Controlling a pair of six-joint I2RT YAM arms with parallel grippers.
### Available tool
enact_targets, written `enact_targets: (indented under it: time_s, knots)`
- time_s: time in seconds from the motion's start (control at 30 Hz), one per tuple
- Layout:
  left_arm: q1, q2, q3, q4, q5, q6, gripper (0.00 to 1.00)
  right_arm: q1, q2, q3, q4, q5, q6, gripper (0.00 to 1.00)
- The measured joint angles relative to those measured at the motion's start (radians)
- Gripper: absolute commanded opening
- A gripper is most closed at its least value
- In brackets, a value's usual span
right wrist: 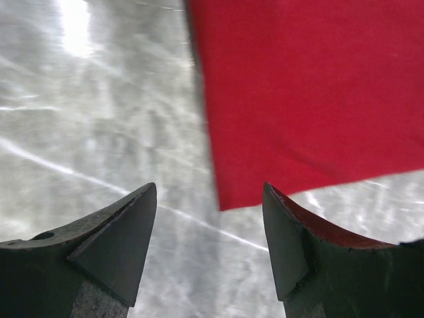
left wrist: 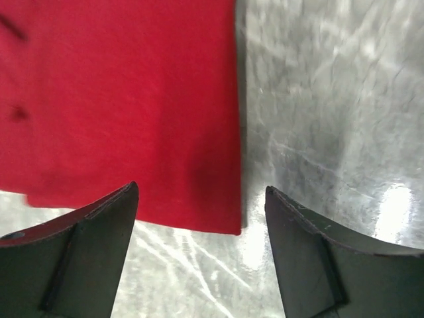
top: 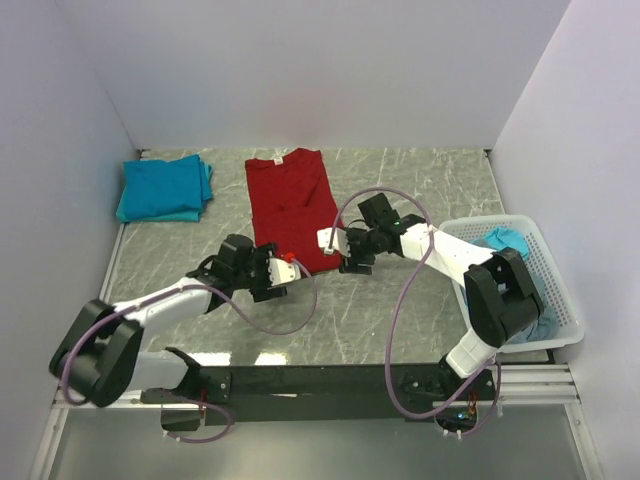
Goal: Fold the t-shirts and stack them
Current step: Fold the tshirt
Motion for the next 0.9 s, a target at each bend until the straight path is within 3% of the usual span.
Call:
enact_targets:
  time_s: [0.23,0.5,0.77,0.9]
  knots:
    - [0.000,0.142,0.015,0.025,-0.039,0.006,0.79,0.006,0.027,-0.006,0.089,0.056,-0.011,0.72]
    - [0.000,0.186,0.016,0.096,-0.091,0.004,0.55,0.037,0.097,-0.010,0.109,0.120,-0.041,0.71]
    - [0.000,0.198,0.012,0.117,-0.125,0.005,0.43,0.055,0.133,-0.009,0.117,0.175,-0.066,0.71]
    - [0.000,0.198,0.006,0.123,-0.129,0.005,0.40,0.078,0.169,0.019,0.131,0.225,-0.062,0.66]
